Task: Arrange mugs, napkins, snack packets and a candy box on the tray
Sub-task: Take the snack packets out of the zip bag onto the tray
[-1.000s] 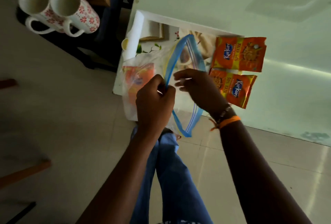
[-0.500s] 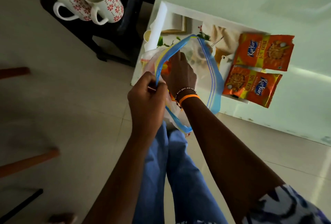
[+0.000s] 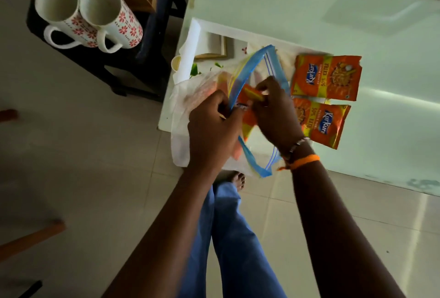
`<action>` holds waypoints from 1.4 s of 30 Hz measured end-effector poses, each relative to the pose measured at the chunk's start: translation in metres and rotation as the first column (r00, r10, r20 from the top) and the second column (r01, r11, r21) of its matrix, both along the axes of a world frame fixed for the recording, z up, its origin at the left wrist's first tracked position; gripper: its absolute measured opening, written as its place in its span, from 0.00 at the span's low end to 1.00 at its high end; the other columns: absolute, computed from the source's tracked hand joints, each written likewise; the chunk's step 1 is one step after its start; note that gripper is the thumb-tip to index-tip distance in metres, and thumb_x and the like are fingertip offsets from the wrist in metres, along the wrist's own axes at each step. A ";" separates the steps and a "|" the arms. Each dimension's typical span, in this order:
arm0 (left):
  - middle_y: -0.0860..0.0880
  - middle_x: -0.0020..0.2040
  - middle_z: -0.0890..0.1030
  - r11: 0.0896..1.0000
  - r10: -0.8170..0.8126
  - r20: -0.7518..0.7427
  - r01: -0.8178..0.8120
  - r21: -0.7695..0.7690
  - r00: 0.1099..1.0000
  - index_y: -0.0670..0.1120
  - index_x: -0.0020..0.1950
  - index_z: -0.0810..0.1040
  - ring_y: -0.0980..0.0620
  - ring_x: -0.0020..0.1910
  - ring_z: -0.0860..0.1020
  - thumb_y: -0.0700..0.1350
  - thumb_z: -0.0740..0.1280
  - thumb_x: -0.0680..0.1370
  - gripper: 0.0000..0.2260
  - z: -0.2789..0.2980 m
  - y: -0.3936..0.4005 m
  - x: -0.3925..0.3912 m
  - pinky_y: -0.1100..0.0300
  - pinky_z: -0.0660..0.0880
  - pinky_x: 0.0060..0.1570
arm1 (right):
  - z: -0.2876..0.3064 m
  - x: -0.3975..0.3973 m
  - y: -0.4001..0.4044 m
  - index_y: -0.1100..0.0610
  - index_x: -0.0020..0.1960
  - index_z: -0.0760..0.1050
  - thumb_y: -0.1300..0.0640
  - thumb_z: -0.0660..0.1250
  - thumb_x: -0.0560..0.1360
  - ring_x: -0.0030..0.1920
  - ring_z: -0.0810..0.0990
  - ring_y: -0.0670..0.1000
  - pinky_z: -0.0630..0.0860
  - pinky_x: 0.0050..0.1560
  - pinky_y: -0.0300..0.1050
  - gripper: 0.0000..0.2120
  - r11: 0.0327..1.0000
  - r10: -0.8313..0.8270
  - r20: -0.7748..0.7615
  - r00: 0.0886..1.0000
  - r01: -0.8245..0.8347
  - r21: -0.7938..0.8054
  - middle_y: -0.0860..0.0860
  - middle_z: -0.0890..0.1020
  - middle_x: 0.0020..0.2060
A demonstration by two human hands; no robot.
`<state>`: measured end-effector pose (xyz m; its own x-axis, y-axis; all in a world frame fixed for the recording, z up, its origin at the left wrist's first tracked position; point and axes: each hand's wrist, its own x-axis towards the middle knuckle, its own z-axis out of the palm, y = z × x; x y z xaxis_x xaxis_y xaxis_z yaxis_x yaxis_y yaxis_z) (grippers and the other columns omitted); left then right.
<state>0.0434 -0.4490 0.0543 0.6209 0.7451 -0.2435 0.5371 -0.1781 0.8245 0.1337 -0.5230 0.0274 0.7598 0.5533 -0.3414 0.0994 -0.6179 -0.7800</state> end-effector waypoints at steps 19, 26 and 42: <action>0.52 0.25 0.68 1.000 -0.024 -0.220 0.026 0.006 0.975 0.48 0.27 0.62 0.54 0.25 0.69 0.40 0.66 0.68 0.15 -0.036 -0.008 0.030 0.64 0.68 0.26 | -0.017 0.164 -0.029 0.60 0.49 0.76 0.66 0.60 0.74 0.42 0.73 0.52 0.70 0.41 0.46 0.08 0.987 -0.164 0.066 0.984 0.163 0.012 0.53 0.75 0.39; 0.53 0.25 0.69 1.000 0.002 -0.206 -0.003 -0.004 0.979 0.50 0.27 0.63 0.55 0.26 0.70 0.39 0.66 0.69 0.15 -0.037 0.002 0.019 0.70 0.68 0.26 | -0.069 0.187 0.011 0.65 0.54 0.76 0.67 0.61 0.73 0.36 0.73 0.46 0.68 0.37 0.37 0.11 0.988 -0.100 0.027 0.995 0.103 -0.112 0.55 0.79 0.41; 0.51 0.25 0.68 0.990 0.112 -0.101 -0.119 -0.072 0.989 0.47 0.29 0.64 0.54 0.25 0.66 0.39 0.67 0.69 0.14 -0.019 -0.001 -0.005 0.69 0.63 0.26 | -0.003 0.030 -0.007 0.72 0.55 0.72 0.67 0.59 0.76 0.36 0.82 0.46 0.79 0.43 0.38 0.10 0.999 0.049 -0.528 0.848 -0.033 0.038 0.58 0.79 0.40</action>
<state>0.0387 -0.4504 0.0354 0.5023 0.7871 -0.3581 0.6282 -0.0476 0.7766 0.1634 -0.5303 0.0246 0.4452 0.5946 -0.6695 -0.3078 -0.6005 -0.7380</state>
